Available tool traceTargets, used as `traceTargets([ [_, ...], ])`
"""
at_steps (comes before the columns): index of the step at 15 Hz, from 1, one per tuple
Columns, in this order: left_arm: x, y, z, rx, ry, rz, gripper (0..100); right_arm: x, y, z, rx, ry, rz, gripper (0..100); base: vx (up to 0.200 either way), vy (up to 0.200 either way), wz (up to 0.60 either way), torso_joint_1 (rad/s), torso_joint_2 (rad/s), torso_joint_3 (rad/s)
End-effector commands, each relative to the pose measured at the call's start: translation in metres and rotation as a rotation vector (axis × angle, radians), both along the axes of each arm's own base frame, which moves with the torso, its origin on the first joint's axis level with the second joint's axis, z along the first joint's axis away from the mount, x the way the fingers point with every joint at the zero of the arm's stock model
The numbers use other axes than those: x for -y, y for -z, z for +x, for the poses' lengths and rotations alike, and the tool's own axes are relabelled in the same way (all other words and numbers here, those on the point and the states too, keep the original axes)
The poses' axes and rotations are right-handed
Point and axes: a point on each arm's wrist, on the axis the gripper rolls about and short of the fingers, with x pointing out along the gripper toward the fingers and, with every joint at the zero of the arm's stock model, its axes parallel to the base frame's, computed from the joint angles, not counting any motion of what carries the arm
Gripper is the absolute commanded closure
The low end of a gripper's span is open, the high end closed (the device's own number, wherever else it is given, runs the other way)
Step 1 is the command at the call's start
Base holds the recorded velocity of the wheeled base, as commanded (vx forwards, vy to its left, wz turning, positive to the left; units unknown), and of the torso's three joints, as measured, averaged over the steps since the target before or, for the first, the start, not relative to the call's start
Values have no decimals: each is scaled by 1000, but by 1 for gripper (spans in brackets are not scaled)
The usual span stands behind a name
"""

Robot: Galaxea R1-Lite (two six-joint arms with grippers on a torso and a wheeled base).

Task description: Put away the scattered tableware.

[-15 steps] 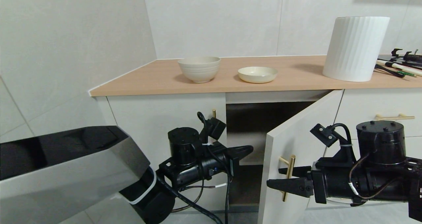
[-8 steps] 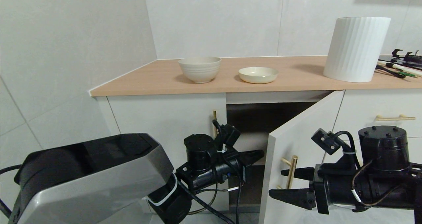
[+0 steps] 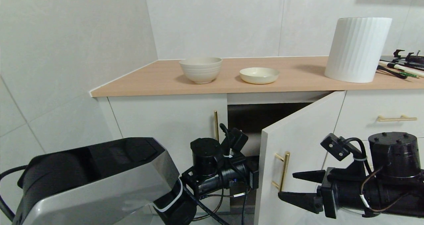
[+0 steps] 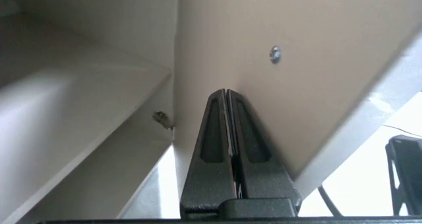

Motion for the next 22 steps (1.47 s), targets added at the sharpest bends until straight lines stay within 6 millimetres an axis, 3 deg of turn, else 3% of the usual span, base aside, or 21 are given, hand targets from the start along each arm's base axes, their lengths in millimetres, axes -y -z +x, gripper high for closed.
traceTargets([
  [1, 0, -4, -1, 8, 0, -8, 100, 5, 3, -10, -11, 0, -7, 0, 0, 0, 0, 0, 0, 0],
  [3, 0, -6, -1, 10, 3, -10, 100, 13, 7, -25, -25, 0, -14, 0, 0, 0, 0, 0, 0, 0],
  [8, 1, -7, -2, 8, 5, -8, 100, 22, 8, -42, -22, -2, -12, 0, -40, 0, 0, 1, 0, 0],
  [13, 8, -7, 4, -9, 6, 0, 100, 23, 11, -44, -31, -5, -18, 0, -200, 0, 0, 2, 4, 1],
  [22, 28, -10, 27, -61, 9, 48, 100, 23, 12, -45, -35, -5, -20, 0, 0, 0, 0, 0, 0, 0],
])
